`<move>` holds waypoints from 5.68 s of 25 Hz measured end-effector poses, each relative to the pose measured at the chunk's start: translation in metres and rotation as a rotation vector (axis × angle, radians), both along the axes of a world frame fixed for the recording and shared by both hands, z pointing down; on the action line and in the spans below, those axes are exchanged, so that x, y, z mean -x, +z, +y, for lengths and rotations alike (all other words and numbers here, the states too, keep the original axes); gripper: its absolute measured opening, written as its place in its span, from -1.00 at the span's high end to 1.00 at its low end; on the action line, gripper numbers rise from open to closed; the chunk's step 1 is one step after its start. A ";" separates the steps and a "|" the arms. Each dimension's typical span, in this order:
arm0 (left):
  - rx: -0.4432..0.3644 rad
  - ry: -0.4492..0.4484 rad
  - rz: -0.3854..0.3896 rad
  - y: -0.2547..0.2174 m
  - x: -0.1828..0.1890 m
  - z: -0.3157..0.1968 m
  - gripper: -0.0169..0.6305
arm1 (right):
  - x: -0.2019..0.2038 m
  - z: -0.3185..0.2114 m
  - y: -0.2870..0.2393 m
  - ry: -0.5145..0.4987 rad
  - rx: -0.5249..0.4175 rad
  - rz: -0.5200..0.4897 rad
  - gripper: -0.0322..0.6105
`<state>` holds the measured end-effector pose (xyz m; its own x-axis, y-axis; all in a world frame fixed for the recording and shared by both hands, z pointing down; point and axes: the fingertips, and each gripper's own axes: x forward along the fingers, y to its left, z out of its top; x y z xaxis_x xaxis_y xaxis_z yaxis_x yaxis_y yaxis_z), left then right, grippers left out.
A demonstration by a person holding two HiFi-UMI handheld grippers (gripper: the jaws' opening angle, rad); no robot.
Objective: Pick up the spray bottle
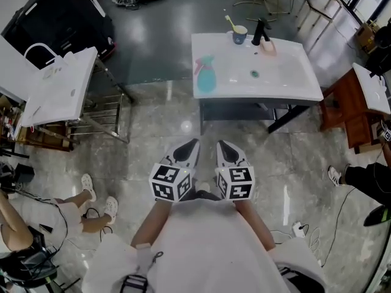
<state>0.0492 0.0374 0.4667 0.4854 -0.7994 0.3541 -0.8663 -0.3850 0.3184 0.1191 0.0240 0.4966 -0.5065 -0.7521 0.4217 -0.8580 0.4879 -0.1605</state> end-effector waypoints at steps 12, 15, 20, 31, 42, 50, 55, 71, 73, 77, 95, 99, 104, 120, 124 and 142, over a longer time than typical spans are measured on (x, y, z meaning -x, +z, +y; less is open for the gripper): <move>-0.021 0.015 -0.005 -0.005 0.009 -0.027 0.85 | 0.007 -0.024 -0.003 0.010 -0.007 0.004 0.82; -0.021 0.010 -0.002 -0.004 0.014 -0.033 0.85 | 0.010 -0.030 -0.002 0.015 -0.007 0.003 0.82; -0.003 0.002 0.011 0.002 0.024 -0.044 0.85 | 0.024 -0.039 -0.001 -0.004 -0.006 0.013 0.82; 0.010 0.017 0.002 0.006 0.031 -0.085 0.85 | 0.032 -0.078 -0.001 0.005 0.001 -0.012 0.82; 0.043 0.021 0.010 0.017 0.038 -0.133 0.85 | 0.039 -0.124 0.007 -0.006 0.017 0.012 0.81; 0.039 0.031 0.012 0.015 0.045 -0.165 0.85 | 0.044 -0.156 0.000 0.008 -0.006 0.021 0.81; 0.036 0.039 0.016 0.015 0.052 -0.180 0.85 | 0.045 -0.170 0.000 0.024 -0.010 0.044 0.81; 0.052 0.091 0.041 0.022 0.074 -0.215 0.85 | 0.059 -0.204 -0.006 0.087 -0.024 0.055 0.80; 0.053 0.099 0.041 0.022 0.079 -0.222 0.85 | 0.060 -0.211 -0.006 0.094 -0.020 0.038 0.62; 0.056 0.124 0.040 0.023 0.091 -0.236 0.85 | 0.064 -0.221 -0.005 0.127 -0.009 0.031 0.37; 0.056 0.220 0.048 0.032 0.100 -0.282 0.85 | 0.059 -0.238 -0.006 0.212 -0.028 0.069 0.35; 0.053 0.233 0.041 0.031 0.095 -0.283 0.85 | 0.060 -0.240 -0.008 0.205 -0.037 0.073 0.31; 0.055 0.215 0.026 0.032 0.094 -0.291 0.85 | 0.061 -0.248 -0.010 0.166 -0.052 0.074 0.28; 0.072 0.158 -0.008 0.037 0.082 -0.324 0.85 | 0.074 -0.277 -0.009 -0.015 -0.082 0.098 0.19; 0.078 0.148 -0.018 0.039 0.083 -0.327 0.85 | 0.077 -0.284 -0.007 -0.049 -0.086 0.087 0.18; 0.091 0.097 -0.045 0.043 0.084 -0.335 0.85 | 0.101 -0.297 -0.006 -0.195 -0.147 0.105 0.17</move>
